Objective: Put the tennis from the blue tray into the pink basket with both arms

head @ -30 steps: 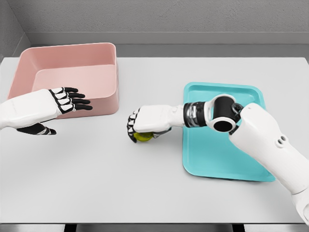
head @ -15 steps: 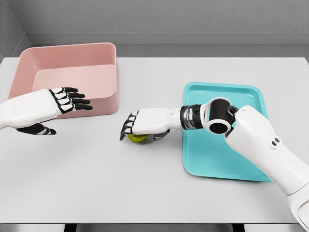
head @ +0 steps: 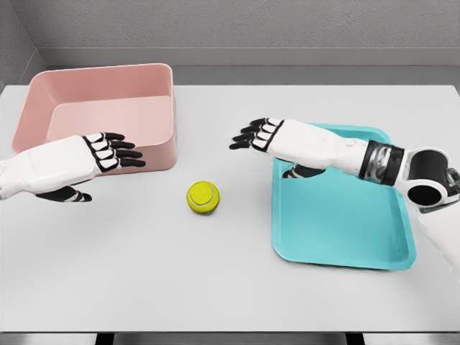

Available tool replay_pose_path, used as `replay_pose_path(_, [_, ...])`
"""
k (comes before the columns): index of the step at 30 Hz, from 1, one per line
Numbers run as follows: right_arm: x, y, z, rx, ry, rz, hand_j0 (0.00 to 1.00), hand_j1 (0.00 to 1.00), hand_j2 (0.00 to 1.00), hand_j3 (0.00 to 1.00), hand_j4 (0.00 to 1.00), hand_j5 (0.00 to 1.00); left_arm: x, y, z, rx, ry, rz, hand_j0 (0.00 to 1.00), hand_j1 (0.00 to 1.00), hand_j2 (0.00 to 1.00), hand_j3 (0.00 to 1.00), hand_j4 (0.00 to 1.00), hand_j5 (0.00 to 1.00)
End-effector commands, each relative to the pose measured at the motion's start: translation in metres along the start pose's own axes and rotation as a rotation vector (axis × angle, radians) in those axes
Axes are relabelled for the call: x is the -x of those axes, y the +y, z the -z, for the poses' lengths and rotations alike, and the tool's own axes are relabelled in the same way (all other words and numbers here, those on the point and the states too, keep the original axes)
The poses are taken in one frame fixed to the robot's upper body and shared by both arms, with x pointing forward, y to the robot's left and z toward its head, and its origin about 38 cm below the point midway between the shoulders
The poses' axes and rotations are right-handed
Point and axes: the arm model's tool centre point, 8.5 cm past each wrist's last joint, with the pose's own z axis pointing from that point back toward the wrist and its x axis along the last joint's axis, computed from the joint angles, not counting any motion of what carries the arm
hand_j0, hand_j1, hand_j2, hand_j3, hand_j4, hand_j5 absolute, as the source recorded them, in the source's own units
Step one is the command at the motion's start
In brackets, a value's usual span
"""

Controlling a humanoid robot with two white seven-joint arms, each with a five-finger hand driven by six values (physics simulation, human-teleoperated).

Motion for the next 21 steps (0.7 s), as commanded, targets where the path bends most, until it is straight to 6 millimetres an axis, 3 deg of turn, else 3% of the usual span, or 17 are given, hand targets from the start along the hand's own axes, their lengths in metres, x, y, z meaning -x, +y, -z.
replay_pose_path(1, [0.02, -0.066, -0.073, 0.167, 0.088, -0.034, 1.0, 1.0, 1.0, 1.0, 1.0, 1.0, -0.005, -0.007, 0.013, -0.008, -0.011, 0.022, 1.0, 1.0, 1.0, 1.0, 1.0, 1.0])
replay_pose_path(3, [0.026, -0.055, -0.102, 0.209, 0.131, 0.04, 1.0, 1.0, 1.0, 1.0, 1.0, 1.0, -0.011, -0.014, 0.026, 0.006, -0.037, 0.036, 1.0, 1.0, 1.0, 1.0, 1.0, 1.0])
replay_pose_path(5, [0.026, -0.024, -0.119, 0.221, 0.16, 0.14, 1.0, 1.0, 1.0, 1.0, 1.0, 1.0, -0.016, -0.017, 0.037, 0.024, -0.069, 0.05, 1.0, 1.0, 1.0, 1.0, 1.0, 1.0])
replay_pose_path(10, [0.017, 0.036, -0.131, 0.231, 0.212, 0.297, 1.0, 1.0, 1.0, 1.0, 1.0, 1.0, -0.03, -0.022, 0.064, 0.064, -0.147, 0.071, 1.0, 1.0, 1.0, 1.0, 1.0, 1.0])
replay_pose_path(16, [0.019, 0.035, -0.149, 0.294, 0.254, 0.312, 1.0, 1.0, 1.0, 1.0, 1.0, 1.0, -0.044, -0.019, 0.09, 0.075, -0.228, 0.107, 1.0, 1.0, 1.0, 1.0, 1.0, 1.0])
replay_pose_path(21, [0.019, 0.035, -0.149, 0.294, 0.255, 0.312, 1.0, 1.0, 1.0, 1.0, 1.0, 1.0, -0.056, -0.015, 0.111, 0.075, -0.286, 0.136, 1.0, 1.0, 1.0, 1.0, 1.0, 1.0])
